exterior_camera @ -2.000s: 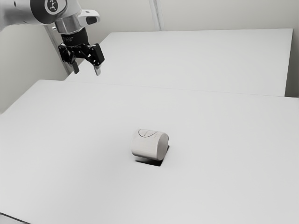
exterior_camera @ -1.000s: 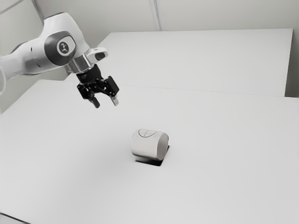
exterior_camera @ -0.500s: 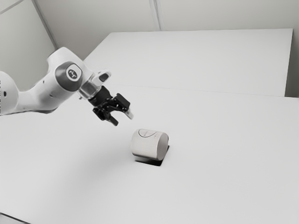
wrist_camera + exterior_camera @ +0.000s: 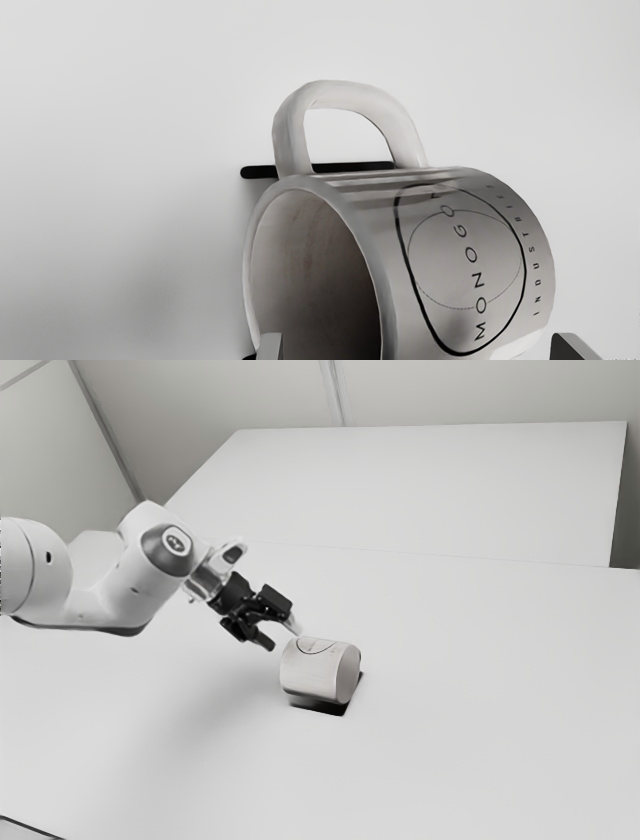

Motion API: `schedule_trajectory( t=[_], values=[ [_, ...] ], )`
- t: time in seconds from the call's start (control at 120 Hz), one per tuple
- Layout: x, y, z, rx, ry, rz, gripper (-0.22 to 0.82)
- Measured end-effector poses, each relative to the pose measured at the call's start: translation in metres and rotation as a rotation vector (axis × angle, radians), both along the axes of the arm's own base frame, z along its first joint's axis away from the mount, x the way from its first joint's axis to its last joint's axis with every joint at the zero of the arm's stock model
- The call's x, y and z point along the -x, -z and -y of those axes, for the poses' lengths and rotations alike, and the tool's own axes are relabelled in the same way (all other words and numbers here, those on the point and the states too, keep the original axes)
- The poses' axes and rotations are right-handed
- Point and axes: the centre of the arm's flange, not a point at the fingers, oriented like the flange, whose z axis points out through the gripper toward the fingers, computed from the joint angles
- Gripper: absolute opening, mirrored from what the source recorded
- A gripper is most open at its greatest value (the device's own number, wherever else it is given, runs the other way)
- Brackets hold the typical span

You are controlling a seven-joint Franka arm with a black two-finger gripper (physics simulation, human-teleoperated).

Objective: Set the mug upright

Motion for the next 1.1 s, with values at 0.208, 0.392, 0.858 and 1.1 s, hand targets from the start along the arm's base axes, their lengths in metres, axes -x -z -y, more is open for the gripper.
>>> schedule_trajectory(
  t=[0.208, 0.392, 0.858, 1.1],
  values=[
    [0.003, 0.017, 0.004, 0.079, 0.000, 0.025, 0.58],
    [0.010, 0.032, 0.008, 0.153, -0.004, 0.052, 0.58],
    [0.016, 0.051, 0.028, 0.294, 0.031, 0.165, 0.53],
    [0.016, 0.048, 0.032, 0.318, 0.078, 0.224, 0.13]
  ],
)
